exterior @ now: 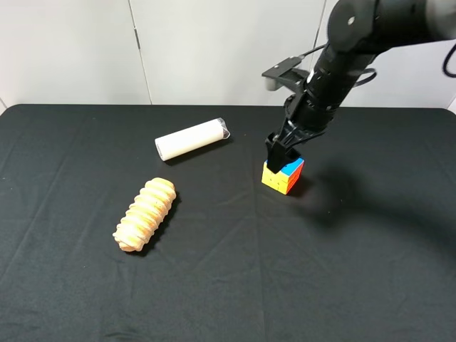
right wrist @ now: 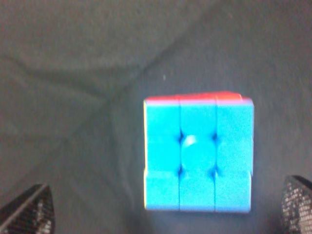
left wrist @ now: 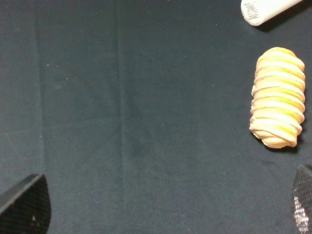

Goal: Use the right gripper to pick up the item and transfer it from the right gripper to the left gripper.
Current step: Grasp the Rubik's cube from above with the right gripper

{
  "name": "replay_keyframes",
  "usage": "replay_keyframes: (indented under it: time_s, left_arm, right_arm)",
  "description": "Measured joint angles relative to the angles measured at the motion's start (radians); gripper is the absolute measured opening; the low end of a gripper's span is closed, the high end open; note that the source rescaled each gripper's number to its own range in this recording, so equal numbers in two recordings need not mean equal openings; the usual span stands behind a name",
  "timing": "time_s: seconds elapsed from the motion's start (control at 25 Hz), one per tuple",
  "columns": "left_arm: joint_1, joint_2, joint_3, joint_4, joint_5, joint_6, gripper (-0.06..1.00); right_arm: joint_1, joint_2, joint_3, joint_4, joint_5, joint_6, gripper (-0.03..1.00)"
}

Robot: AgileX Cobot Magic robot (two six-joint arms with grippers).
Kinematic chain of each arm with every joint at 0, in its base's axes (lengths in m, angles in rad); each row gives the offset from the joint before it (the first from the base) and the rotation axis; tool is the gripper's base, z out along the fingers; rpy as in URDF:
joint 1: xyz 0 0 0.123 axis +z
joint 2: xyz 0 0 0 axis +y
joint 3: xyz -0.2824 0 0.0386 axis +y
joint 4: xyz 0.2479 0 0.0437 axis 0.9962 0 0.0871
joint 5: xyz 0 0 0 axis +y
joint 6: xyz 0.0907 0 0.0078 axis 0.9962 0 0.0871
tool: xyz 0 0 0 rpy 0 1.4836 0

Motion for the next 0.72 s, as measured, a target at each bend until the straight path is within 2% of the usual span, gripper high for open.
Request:
replay_keyframes:
  time_s: [0.28, 0.72]
  left_arm:
    - [0.0, 0.0, 0.0, 0.0, 0.0, 0.0, 0.95]
    - [0.0, 0.0, 0.0, 0.0, 0.0, 0.0, 0.95]
  right_arm:
    - [0.0, 0.051, 0.0, -0.071, -0.048, 0.022, 1.0]
    - [0.0, 0.109, -0.002, -0.099, -0.112, 0.026, 1.0]
